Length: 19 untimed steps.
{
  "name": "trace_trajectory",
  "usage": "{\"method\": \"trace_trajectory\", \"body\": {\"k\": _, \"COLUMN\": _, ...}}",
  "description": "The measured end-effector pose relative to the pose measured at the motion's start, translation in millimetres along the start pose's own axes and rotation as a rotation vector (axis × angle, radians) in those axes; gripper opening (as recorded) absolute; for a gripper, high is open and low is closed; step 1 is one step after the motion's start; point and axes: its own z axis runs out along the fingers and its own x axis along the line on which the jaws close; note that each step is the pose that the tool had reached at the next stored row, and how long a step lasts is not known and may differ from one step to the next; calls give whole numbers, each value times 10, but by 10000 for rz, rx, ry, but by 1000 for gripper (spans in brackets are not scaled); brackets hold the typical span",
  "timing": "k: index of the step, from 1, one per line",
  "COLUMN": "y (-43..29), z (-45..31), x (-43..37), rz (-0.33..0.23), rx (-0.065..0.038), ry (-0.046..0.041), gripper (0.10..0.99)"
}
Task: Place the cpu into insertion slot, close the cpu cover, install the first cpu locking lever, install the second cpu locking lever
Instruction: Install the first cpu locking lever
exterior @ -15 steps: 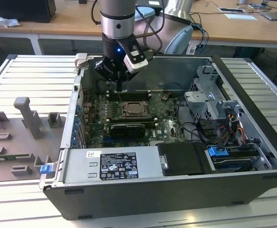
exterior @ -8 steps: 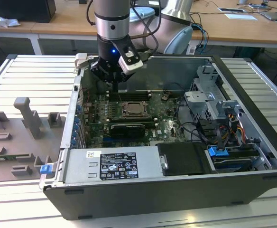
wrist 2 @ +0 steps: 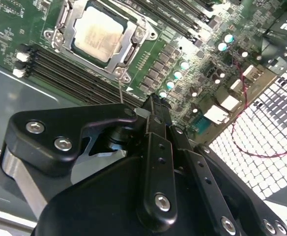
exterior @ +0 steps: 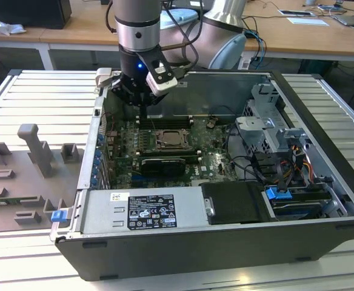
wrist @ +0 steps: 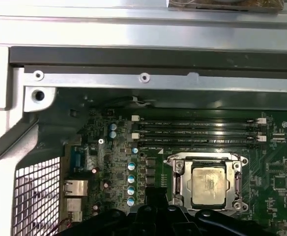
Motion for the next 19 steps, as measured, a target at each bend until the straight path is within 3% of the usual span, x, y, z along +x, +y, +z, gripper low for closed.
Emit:
{"method": "trace_trajectory", "body": {"k": 2, "y": -1, "z": 12, "x": 47, "rz": 1, "rx": -8, "ry": -2, "gripper": 106}}
{"method": "trace_trajectory", "body": {"k": 8, "y": 95, "z": 85, "x": 47, "rz": 1, "rx": -13, "ry": 0, "gripper": 106}}
{"method": "trace_trajectory", "body": {"k": 9, "y": 203, "z": 120, "x": 32, "rz": 1, "rx": -13, "ry": -1, "gripper": 106}}
{"method": "trace_trajectory", "body": {"k": 11, "y": 262, "z": 146, "x": -50, "rz": 1, "rx": -13, "ry": 1, "gripper": 106}}
{"method": "trace_trajectory", "body": {"k": 19, "y": 275, "z": 192, "x": -200, "rz": 0, "rx": -14, "ry": -1, "gripper": 106}}
